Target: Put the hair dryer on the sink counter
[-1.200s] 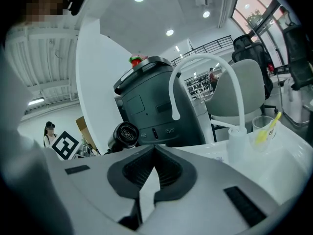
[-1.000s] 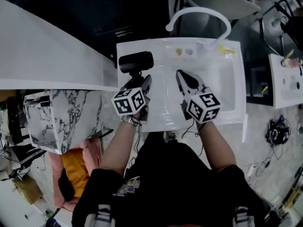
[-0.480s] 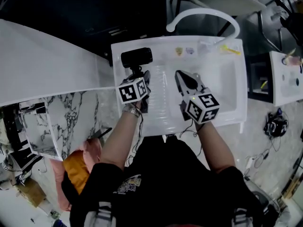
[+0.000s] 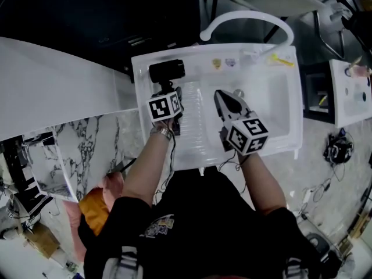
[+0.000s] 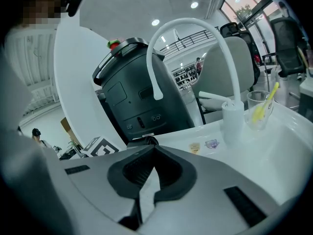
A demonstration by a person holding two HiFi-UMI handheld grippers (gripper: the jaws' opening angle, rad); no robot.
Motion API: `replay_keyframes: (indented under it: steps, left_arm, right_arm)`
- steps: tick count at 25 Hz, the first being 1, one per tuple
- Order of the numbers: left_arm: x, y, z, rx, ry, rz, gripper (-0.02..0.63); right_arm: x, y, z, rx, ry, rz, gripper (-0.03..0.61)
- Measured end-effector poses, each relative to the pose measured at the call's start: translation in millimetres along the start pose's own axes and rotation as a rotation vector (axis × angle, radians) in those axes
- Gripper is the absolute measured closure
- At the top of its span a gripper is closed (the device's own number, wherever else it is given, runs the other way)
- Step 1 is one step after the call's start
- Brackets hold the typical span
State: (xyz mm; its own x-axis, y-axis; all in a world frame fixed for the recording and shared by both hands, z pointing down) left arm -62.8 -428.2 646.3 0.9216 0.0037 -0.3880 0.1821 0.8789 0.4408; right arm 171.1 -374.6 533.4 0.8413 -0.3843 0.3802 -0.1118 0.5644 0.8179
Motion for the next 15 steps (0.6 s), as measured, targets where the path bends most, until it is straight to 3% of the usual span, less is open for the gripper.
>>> replay_keyframes:
  steps: [7, 15]
  left_arm:
    - [3.1, -0.3, 7.9, -0.014, -0.066, 0.046, 0.414]
    - [2.9, 2.4, 8.2, 0.015, -0.037, 0.027, 0.403]
  right_arm:
    - [4.3, 3.3, -7.5, 0.008, 0.024, 0.024, 0.580]
    - [15.0, 5.9, -25.2, 0.024, 0.050, 0.045, 0.580]
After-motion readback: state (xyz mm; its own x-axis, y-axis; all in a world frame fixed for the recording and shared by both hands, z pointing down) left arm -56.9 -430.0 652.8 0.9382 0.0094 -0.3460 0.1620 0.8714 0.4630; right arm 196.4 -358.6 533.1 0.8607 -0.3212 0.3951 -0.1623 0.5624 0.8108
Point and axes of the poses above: the fingertips, and each gripper's own axes: z forward along the fingers, x to its right, y out of its underside, the point moved 10 cm from there along -z, backward along the fingers, and after that the axes turned 3 degrees about -z, right-handed, at the moved point
